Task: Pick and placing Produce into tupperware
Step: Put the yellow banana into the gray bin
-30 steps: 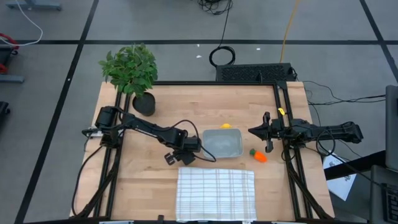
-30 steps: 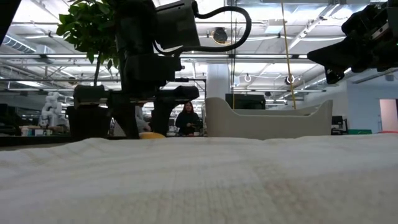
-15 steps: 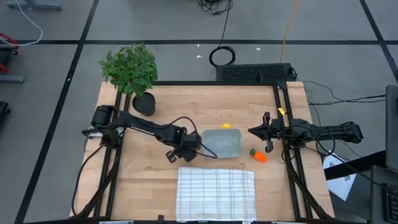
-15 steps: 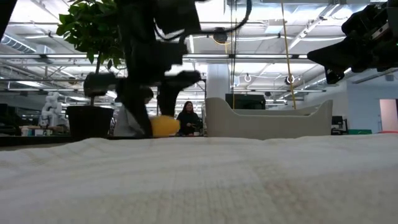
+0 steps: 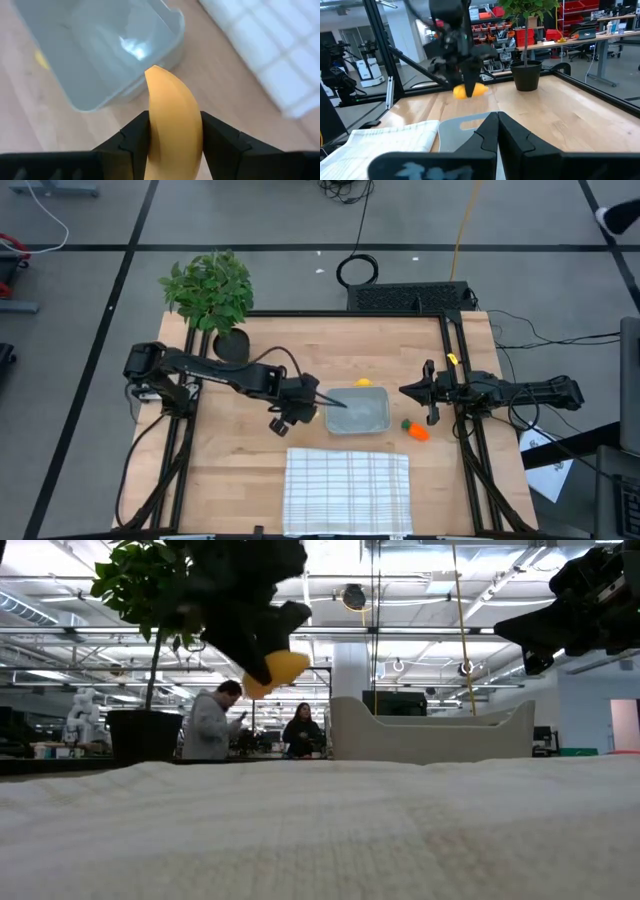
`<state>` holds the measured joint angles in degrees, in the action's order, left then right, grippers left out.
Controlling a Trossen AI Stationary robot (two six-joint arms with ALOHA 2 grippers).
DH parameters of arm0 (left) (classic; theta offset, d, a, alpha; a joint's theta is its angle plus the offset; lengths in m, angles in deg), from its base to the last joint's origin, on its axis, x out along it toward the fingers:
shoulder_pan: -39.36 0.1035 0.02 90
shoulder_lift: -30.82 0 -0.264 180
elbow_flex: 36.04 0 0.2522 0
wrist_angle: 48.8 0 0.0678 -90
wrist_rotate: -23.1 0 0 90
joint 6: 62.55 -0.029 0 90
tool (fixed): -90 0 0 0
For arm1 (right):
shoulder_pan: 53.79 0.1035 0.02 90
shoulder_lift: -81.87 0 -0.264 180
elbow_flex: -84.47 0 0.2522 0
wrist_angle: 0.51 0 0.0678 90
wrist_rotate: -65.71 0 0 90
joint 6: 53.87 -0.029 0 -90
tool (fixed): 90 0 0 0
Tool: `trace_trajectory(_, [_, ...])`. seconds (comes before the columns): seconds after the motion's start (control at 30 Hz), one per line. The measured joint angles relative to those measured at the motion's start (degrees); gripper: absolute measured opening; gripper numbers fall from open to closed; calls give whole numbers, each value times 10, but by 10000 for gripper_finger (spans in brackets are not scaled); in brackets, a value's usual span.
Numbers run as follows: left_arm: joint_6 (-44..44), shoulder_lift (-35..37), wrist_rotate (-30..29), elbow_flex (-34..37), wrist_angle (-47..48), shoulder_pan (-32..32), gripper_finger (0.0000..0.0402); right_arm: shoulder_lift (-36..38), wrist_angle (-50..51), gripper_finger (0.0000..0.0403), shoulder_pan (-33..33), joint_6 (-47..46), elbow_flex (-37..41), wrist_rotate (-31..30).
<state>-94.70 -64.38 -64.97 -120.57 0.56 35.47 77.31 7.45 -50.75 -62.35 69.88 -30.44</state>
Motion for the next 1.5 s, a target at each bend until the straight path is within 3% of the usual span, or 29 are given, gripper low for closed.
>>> trace_trajectory(0.47, [142,93,57,0,-7,52,157,0,0,0,0,0,0,0])
trace_trajectory(0.93, [162,94,58,0,-4,72,157,0,0,0,0,0,0,0])
trace_trajectory(1.5, [274,89,78,0,-124,71,157,0,0,0,0,2,0,0])
